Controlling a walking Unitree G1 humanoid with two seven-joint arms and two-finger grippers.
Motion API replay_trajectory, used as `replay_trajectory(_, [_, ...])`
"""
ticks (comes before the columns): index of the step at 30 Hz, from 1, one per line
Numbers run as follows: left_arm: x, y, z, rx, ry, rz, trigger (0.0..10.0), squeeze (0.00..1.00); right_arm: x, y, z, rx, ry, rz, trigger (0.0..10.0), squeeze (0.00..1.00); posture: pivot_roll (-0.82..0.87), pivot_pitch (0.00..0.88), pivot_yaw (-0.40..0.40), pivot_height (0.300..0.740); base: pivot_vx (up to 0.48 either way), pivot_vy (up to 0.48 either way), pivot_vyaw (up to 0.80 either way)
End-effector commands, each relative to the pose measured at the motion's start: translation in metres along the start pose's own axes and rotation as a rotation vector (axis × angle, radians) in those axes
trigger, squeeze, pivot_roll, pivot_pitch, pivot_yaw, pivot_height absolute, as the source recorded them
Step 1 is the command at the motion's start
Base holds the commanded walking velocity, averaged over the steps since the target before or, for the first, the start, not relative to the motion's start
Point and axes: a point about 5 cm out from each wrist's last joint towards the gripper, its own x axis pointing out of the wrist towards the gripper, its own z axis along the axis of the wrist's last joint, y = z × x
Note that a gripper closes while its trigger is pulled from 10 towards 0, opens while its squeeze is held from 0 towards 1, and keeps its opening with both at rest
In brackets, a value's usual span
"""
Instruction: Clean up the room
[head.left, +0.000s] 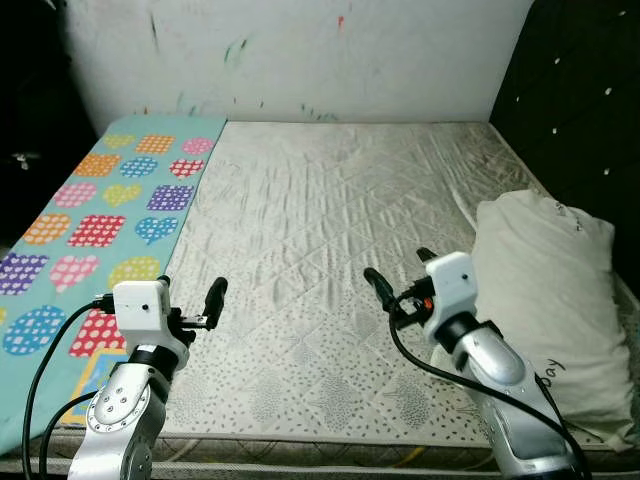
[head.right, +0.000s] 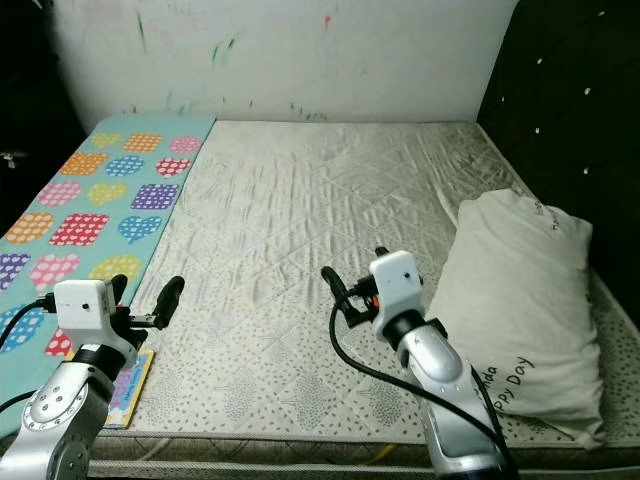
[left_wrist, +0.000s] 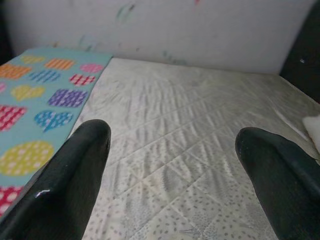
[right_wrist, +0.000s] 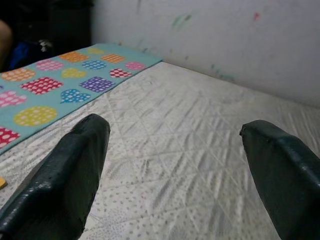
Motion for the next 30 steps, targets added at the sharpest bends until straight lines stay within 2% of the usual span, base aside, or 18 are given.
replay_trajectory(1, [0.002, 0.005, 0.002, 0.018, -0.016, 0.034, 10.0, 0.0, 0.005, 0.003, 0.001, -0.014, -0.002, 0.034, 10.0, 0.0, -0.08, 0.0, -0.089, 0.74, 0.0, 0.0, 0.0])
replay_trajectory(4, [0.006, 0.003, 0.003, 0.044, -0.033, 0.046, 10.0, 0.0, 0.014, 0.005, 0.0, -0.03, 0.003, 0.066, 10.0, 0.0, -0.04, 0.0, -0.128, 0.74, 0.0, 0.0, 0.0])
replay_trajectory(8, [0.004, 0.009, 0.001, 0.046, -0.039, 0.086, 10.0, 0.0, 0.024, 0.018, -0.001, -0.037, 0.013, 0.14, 10.0, 0.0, -0.01, 0.0, -0.149, 0.74, 0.0, 0.0, 0.0])
replay_trajectory(11, [-0.009, 0.016, -0.01, 0.042, -0.017, 0.127, 10.0, 0.0, 0.027, 0.025, -0.01, -0.033, 0.03, 0.17, 10.0, 0.0, 0.01, 0.0, -0.144, 0.74, 0.0, 0.0, 0.0])
replay_trajectory(17, [-0.019, 0.02, -0.017, 0.044, -0.003, 0.164, 10.0, 0.0, 0.028, 0.019, -0.008, -0.025, -0.005, 0.121, 10.0, 0.0, -0.02, 0.0, -0.096, 0.74, 0.0, 0.0, 0.0])
replay_trajectory(19, [-0.018, 0.021, -0.018, 0.047, -0.003, 0.166, 10.0, 0.0, 0.027, 0.016, -0.007, -0.026, -0.012, 0.101, 10.0, 0.0, -0.02, 0.0, -0.091, 0.74, 0.0, 0.0, 0.0])
replay_trajectory(23, [-0.006, 0.022, -0.013, 0.076, -0.011, 0.137, 10.0, 0.0, 0.022, 0.002, -0.005, -0.031, -0.041, 0.007, 10.0, 0.0, -0.09, 0.0, -0.015, 0.74, 0.0, 0.0, 0.0])
replay_trajectory(25, [-0.002, 0.021, -0.013, 0.078, -0.009, 0.121, 10.0, 0.0, 0.019, -0.002, -0.005, -0.03, -0.041, -0.015, 10.0, 0.0, -0.1, 0.0, -0.009, 0.74, 0.0, 0.0, 0.0])
replay_trajectory(26, [0.006, 0.018, -0.013, 0.087, -0.005, 0.092, 10.0, 0.0, 0.014, -0.008, -0.007, -0.027, -0.038, -0.055, 10.0, 0.0, -0.13, 0.0, 0.018, 0.74, 0.0, 0.0, 0.0])
replay_trajectory(30, [0.015, 0.013, -0.012, 0.081, -0.004, 0.062, 10.0, 0.0, 0.005, -0.012, -0.011, -0.035, -0.035, -0.083, 10.0, 0.0, -0.17, 0.0, 0.031, 0.74, 0.0, 0.0, 0.0])
